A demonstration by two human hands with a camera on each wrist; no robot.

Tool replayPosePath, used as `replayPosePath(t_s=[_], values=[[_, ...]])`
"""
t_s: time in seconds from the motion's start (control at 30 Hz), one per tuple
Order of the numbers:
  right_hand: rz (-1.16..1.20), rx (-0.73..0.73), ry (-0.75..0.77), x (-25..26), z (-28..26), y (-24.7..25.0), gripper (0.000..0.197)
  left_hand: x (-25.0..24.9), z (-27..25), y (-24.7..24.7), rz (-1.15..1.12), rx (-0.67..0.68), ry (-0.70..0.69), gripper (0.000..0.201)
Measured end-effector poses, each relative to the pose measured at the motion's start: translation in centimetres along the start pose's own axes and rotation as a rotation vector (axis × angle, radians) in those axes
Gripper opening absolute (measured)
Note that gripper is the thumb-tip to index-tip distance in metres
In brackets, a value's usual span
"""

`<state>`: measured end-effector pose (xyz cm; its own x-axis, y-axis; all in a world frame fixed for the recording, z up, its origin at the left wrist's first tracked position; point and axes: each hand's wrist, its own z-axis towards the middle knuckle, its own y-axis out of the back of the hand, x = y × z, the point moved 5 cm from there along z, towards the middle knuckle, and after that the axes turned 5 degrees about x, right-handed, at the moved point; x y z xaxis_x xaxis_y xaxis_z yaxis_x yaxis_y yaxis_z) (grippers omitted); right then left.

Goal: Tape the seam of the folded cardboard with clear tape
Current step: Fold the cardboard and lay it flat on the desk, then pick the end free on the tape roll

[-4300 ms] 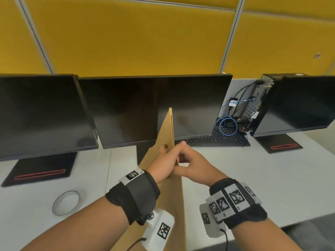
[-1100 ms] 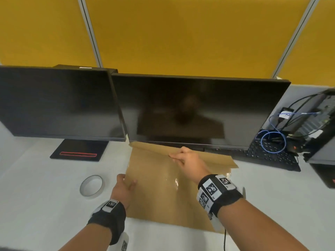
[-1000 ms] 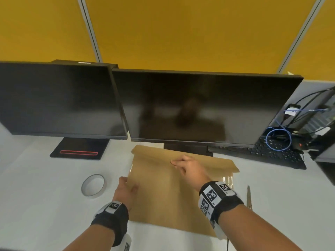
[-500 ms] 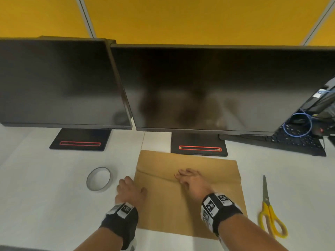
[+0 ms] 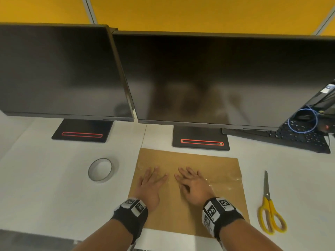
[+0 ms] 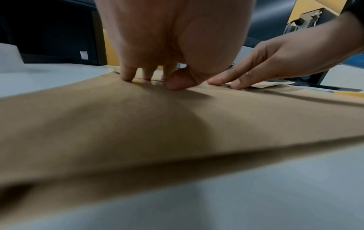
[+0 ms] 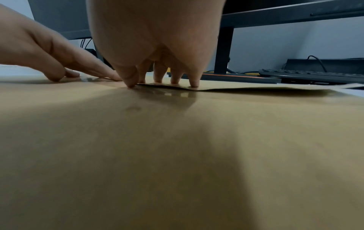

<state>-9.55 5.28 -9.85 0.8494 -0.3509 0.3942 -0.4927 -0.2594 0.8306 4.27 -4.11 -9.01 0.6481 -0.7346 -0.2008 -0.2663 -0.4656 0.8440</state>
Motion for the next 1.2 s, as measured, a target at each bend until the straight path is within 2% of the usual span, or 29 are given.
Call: replayPosePath(t_s=[0.07, 0.13, 0.23, 0.3, 0.4, 0.53, 0.63, 0.7, 0.8, 0.9, 0.97, 1.03, 1.2], values=[[-0.006, -0.013, -0.007, 0.0, 0.0, 0.1, 0.053, 0.2, 0.1, 0.1, -0.015, -0.011, -0.009, 0.078], [-0.012, -0.029, -0.021, 0.1, 0.3, 0.7, 0.053, 0.9, 0.1, 1.1, -0.118, -0.124, 0.013, 0.068], [0.008, -0.111, -0.028, 0.6, 1.0, 1.9, 0.046, 4.1, -0.7, 4.1, -0.322, -0.419, 0.229, 0.059], [0.057, -0.188, -0.020, 0.9, 1.4, 2.5, 0.037, 6.9, -1.5, 5.6, -0.355, -0.496, 0.418, 0.065], [0.112, -0.255, -0.018, 1.5, 1.5, 3.2, 0.030, 11.0, -2.4, 6.1, -0.352, -0.409, 0.649, 0.081], [0.196, -0.255, -0.017, 1.9, 1.7, 3.1, 0.024, 13.9, -3.0, 4.9, -0.304, -0.197, 0.745, 0.087], [0.283, -0.220, -0.038, 1.6, 2.0, 2.5, 0.020, 14.7, -3.1, 4.3, -0.286, -0.146, 0.710, 0.085], [0.391, -0.225, -0.061, 1.1, 2.0, 2.2, 0.021, 14.3, -3.0, 4.2, -0.288, -0.161, 0.650, 0.085], [0.609, -0.255, -0.128, 0.3, 1.9, 2.2, 0.020, 12.2, -3.1, 5.5, -0.465, -0.301, 0.494, 0.080], [0.776, -0.254, -0.180, -0.2, 1.7, 2.4, 0.023, 8.6, -3.3, 7.7, -0.640, -0.439, 0.244, 0.073], [0.834, -0.249, -0.168, 0.1, 1.5, 3.0, 0.023, 6.2, -3.4, 8.7, -0.747, -0.435, 0.080, 0.072], [0.891, -0.241, -0.136, 0.7, 1.2, 3.8, 0.023, 4.1, -3.3, 9.6, -0.851, -0.411, -0.027, 0.072], [0.969, -0.312, 0.048, 3.0, -0.1, 6.6, 0.038, 0.7, -2.9, 11.1, -0.919, -0.422, -0.129, 0.068]])
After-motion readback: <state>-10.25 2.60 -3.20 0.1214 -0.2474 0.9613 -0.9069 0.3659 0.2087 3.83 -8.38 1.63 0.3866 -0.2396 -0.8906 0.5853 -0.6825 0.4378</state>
